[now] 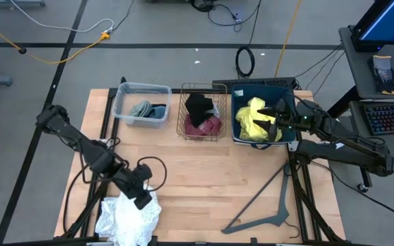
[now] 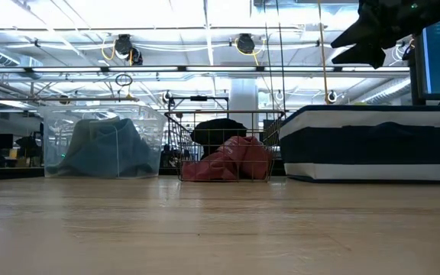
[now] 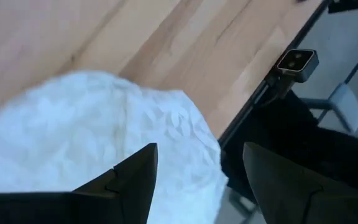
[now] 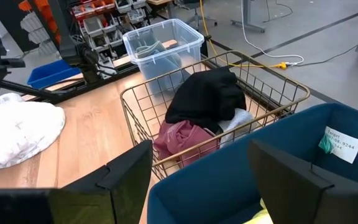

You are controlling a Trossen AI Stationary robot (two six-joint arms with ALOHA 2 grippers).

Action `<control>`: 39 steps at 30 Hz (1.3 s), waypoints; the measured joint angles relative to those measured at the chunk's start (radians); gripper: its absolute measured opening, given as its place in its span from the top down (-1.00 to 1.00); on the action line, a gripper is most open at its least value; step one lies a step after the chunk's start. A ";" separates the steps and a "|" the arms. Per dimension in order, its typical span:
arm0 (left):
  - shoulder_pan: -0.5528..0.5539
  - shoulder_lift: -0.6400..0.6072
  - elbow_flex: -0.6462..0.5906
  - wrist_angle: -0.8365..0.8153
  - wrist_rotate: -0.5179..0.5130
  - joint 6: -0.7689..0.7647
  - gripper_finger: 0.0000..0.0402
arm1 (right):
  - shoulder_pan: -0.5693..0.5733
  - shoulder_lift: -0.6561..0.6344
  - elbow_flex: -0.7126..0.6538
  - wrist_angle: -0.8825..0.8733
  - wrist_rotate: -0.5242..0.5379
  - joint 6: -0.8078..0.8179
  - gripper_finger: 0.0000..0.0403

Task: Pick & Place Cloths
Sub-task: Put the white dress into the laundry bin

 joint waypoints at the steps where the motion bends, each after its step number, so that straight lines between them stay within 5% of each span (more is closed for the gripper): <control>1: -0.006 0.002 0.000 0.001 0.000 -0.033 -0.20 | 0.000 0.000 0.000 0.000 0.000 0.000 -0.26; 11: -0.082 0.024 0.000 -0.007 -0.018 -0.294 -0.20 | 0.000 0.000 0.000 0.000 0.000 0.000 -0.26; 24: -0.168 0.199 0.000 -0.157 -0.011 -0.472 -0.20 | 0.000 0.000 0.000 0.000 -0.058 0.000 -0.26; 30: -0.208 0.337 0.001 -0.130 0.022 -0.470 -0.20 | 0.000 0.000 0.000 0.000 -0.075 0.004 -0.26; 39: -0.216 0.515 0.010 -0.041 0.028 -0.266 -0.20 | 0.000 0.001 0.000 0.000 -0.076 0.008 -0.26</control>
